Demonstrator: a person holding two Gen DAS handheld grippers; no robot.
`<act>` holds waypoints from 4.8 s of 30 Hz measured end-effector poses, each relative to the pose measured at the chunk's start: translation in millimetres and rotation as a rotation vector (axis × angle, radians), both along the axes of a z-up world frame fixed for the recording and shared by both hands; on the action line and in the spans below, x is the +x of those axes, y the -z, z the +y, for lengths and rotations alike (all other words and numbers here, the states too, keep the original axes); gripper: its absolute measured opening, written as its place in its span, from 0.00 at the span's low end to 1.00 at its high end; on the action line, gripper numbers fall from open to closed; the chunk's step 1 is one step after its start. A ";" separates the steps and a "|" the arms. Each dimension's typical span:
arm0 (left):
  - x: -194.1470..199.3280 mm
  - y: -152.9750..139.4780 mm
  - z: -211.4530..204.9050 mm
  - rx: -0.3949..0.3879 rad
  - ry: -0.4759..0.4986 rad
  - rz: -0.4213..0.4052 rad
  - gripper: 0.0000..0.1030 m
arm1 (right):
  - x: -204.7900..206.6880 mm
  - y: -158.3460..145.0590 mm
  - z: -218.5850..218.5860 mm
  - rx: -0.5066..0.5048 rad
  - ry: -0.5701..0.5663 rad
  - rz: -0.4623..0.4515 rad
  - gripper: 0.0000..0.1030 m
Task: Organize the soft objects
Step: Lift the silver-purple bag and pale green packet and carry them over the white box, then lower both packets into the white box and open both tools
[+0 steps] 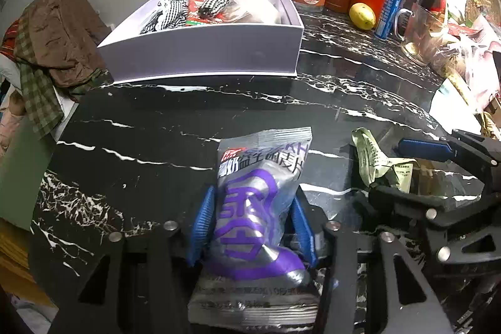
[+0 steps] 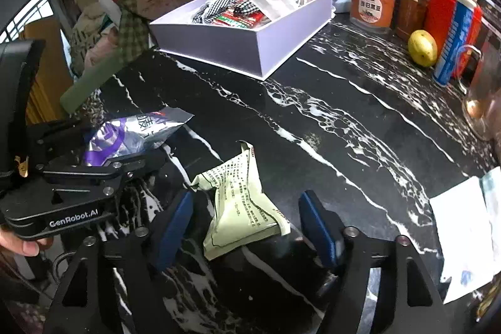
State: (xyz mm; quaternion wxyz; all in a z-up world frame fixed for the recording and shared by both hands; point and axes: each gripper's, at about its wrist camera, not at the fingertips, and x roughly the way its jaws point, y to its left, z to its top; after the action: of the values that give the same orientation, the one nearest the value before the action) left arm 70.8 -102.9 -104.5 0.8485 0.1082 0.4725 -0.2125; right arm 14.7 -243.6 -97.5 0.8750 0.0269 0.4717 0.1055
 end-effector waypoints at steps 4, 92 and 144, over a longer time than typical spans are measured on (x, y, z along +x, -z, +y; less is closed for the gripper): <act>2.2 0.3 -0.6 -0.002 0.000 -0.006 0.51 | 2.1 1.3 3.1 -0.034 -0.003 0.010 0.76; 94.4 -185.8 -28.9 -0.234 0.004 -0.489 0.39 | 91.5 -171.7 -31.9 0.065 -0.070 -0.441 0.42; 270.6 -52.9 -60.5 -0.035 -0.090 -0.148 0.39 | 272.7 -57.8 -34.3 0.072 -0.064 -0.131 0.42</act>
State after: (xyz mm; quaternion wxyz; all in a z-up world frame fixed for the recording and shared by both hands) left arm 341.4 -163.3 -51.6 0.8915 0.0876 0.4091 -0.1737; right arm 287.3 -277.9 -39.8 0.8987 0.0362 0.4100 0.1515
